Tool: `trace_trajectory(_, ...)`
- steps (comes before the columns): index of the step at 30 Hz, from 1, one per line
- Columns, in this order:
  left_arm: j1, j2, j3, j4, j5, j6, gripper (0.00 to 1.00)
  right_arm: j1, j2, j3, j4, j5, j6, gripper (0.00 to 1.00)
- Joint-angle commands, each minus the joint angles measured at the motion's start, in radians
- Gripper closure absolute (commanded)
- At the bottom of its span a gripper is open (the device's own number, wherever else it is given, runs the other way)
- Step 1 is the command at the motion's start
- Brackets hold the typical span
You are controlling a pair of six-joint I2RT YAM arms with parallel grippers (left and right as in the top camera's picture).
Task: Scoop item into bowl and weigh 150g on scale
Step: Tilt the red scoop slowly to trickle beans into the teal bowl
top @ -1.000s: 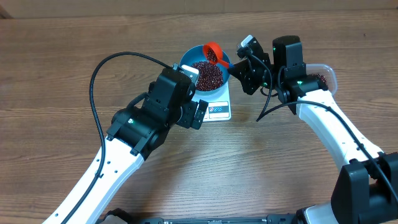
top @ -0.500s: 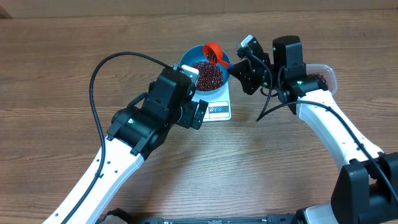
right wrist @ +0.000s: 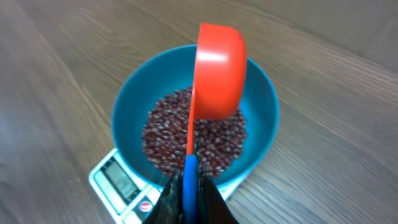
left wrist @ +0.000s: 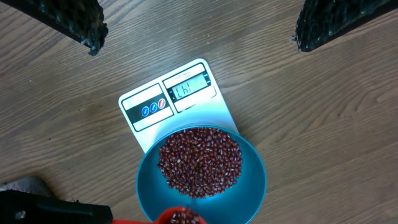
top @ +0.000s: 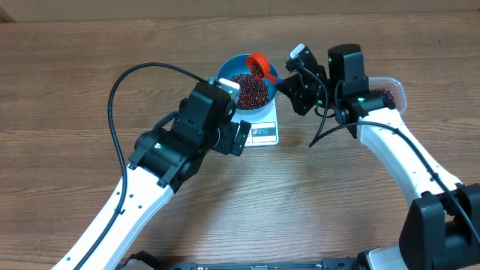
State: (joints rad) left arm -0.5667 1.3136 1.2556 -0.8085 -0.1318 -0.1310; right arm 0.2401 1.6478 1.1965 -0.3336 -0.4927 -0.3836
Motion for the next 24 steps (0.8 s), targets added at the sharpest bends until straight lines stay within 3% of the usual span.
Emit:
trace_trajectory(1,0.003,-0.01,0.016,0.001,-0.008,0.004,0.0,0.006,0.004,0.0,0.016,0.018,-0.011,0.96)
trace_trajectory(24,0.003,-0.01,0.016,0.001,-0.008,0.004,0.0,0.008,0.004,0.0,0.011,0.013,-0.01,0.96)
